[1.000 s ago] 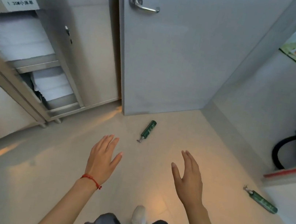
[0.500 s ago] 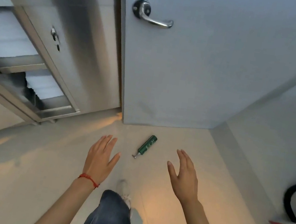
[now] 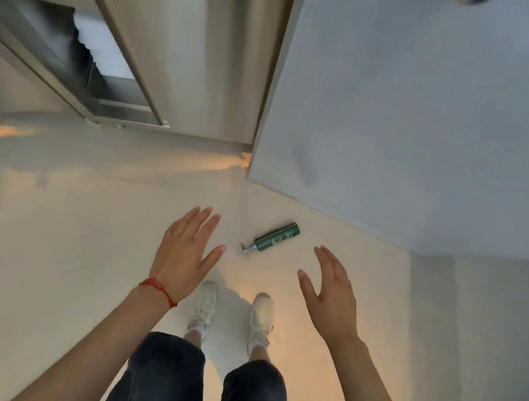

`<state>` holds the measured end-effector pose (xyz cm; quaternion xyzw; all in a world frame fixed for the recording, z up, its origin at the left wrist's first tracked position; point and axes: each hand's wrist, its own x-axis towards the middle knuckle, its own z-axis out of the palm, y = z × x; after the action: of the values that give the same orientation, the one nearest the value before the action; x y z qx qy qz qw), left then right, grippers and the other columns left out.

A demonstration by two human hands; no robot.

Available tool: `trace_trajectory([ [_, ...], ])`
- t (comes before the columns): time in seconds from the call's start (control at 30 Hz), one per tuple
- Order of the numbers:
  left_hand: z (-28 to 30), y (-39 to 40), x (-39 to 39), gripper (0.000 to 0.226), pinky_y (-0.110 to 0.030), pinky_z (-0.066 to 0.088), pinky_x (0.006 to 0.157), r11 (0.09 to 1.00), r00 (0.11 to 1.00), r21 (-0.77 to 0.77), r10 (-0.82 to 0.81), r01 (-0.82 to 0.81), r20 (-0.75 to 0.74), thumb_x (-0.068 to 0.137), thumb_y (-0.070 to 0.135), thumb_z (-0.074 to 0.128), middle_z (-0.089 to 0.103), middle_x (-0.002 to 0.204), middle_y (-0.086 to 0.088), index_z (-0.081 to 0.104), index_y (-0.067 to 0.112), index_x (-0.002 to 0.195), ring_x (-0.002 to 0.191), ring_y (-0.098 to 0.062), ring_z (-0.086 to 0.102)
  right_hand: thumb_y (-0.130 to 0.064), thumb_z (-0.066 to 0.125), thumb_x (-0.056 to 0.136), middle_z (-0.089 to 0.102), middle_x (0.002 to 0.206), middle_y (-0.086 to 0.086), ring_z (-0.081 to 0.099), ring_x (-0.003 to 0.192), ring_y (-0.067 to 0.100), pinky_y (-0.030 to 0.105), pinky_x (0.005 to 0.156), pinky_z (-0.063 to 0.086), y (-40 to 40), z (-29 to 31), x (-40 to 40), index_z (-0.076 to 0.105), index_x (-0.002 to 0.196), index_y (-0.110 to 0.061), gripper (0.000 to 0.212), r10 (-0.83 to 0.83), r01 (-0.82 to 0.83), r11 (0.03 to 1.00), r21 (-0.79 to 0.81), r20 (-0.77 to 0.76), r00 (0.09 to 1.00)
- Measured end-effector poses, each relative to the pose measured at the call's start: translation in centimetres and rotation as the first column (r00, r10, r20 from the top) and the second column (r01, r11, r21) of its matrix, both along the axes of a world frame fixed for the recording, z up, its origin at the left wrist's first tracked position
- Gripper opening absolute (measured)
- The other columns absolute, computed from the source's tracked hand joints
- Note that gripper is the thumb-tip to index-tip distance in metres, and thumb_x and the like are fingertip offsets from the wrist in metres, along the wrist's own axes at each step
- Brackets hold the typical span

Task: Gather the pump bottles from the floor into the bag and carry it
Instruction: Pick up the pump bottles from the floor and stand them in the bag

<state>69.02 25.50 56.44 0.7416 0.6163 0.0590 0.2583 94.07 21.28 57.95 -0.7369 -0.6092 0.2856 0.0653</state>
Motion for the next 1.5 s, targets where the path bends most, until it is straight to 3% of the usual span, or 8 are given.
trace_trajectory([
  [0.23,-11.1,-1.5,2.8,0.064,-0.046,0.039,0.098,0.983,0.986,-0.075,0.167,-0.167,0.0,0.093,0.051,0.018,0.05,0.133,-0.019,0.048,0.005,0.126,0.124,-0.035,0.044,-0.04,0.043,0.089,0.042,0.143,0.009,0.038,0.132,0.025,0.037,0.105,0.033,5.9,-12.2,2.2,0.038,0.137,-0.013,0.055,0.243,-0.244,0.967,-0.08,-0.015,0.97],
  [0.43,-23.3,-1.6,5.6,0.058,-0.039,0.031,0.102,0.963,0.965,-0.081,0.261,-0.257,0.039,0.091,0.047,0.029,0.048,0.136,-0.016,0.046,0.007,0.129,0.128,-0.03,0.039,-0.038,0.049,0.088,0.047,0.138,0.015,0.044,0.127,0.03,0.043,0.101,0.041,9.7,-26.7,2.8,0.042,0.134,-0.009,0.054,0.402,-0.4,0.91,-0.107,0.0,0.916],
  [0.73,-43.0,-3.1,7.8,0.062,-0.039,0.029,0.103,0.936,0.947,-0.162,0.321,-0.313,0.022,0.091,0.05,0.025,0.048,0.135,-0.018,0.046,0.005,0.129,0.127,-0.034,0.041,-0.029,0.057,0.087,0.042,0.143,0.008,0.039,0.13,0.026,0.037,0.104,0.034,11.9,-48.9,4.0,0.037,0.136,-0.015,0.055,0.502,-0.484,0.834,-0.263,-0.001,0.865],
  [0.9,-50.2,-4.1,7.8,0.058,-0.045,0.034,0.101,0.903,0.92,-0.191,0.392,-0.384,0.008,0.088,0.043,0.034,0.05,0.132,-0.02,0.048,0.003,0.126,0.124,-0.036,0.043,-0.023,0.064,0.082,0.046,0.14,0.01,0.04,0.13,0.027,0.038,0.109,0.031,12.5,-57.9,4.6,0.042,0.134,-0.013,0.057,0.528,-0.504,0.798,-0.331,-0.02,0.849],
  [1.1,-54.2,-5.1,7.6,0.059,-0.047,0.037,0.099,0.899,0.925,-0.229,0.378,-0.373,-0.021,0.088,0.045,0.032,0.052,0.13,-0.022,0.049,0.002,0.125,0.122,-0.037,0.045,-0.032,0.068,0.076,0.052,0.132,0.01,0.043,0.125,0.029,0.04,0.112,0.018,12.5,-63.2,4.6,0.05,0.126,-0.012,0.056,0.59,-0.548,0.778,-0.307,0.058,0.806],
  [1.27,-55.1,-5.0,8.0,0.059,-0.047,0.038,0.099,0.896,0.93,-0.261,0.366,-0.36,-0.026,0.089,0.046,0.031,0.051,0.131,-0.02,0.047,0.004,0.127,0.124,-0.036,0.044,-0.046,0.065,0.076,0.057,0.12,0.011,0.048,0.11,0.031,0.04,0.094,0.038,11.9,-63.7,4.3,0.054,0.122,-0.016,0.056,0.423,-0.379,0.862,-0.336,0.066,0.904],
  [1.4,-55.0,-4.0,8.7,0.064,-0.049,0.038,0.098,0.9,0.934,-0.265,0.358,-0.347,-0.007,0.091,0.052,0.023,0.051,0.132,-0.02,0.047,0.005,0.127,0.124,-0.036,0.044,-0.057,0.059,0.075,0.055,0.106,0.011,0.052,0.097,0.029,0.039,0.079,0.045,10.4,-64.0,3.8,0.057,0.113,-0.017,0.055,0.301,-0.247,0.89,-0.382,0.089,0.949],
  [1.5,-55.1,-3.2,8.9,0.063,-0.047,0.037,0.099,0.905,0.937,-0.259,0.348,-0.337,-0.002,0.091,0.051,0.024,0.05,0.132,-0.019,0.046,0.005,0.128,0.125,-0.036,0.044,-0.06,0.059,0.073,0.059,0.097,0.007,0.057,0.084,0.023,0.035,0.072,0.048,9.9,-64.5,3.6,0.059,0.106,-0.017,0.054,0.104,-0.09,0.91,-0.405,0.012,0.995],
])
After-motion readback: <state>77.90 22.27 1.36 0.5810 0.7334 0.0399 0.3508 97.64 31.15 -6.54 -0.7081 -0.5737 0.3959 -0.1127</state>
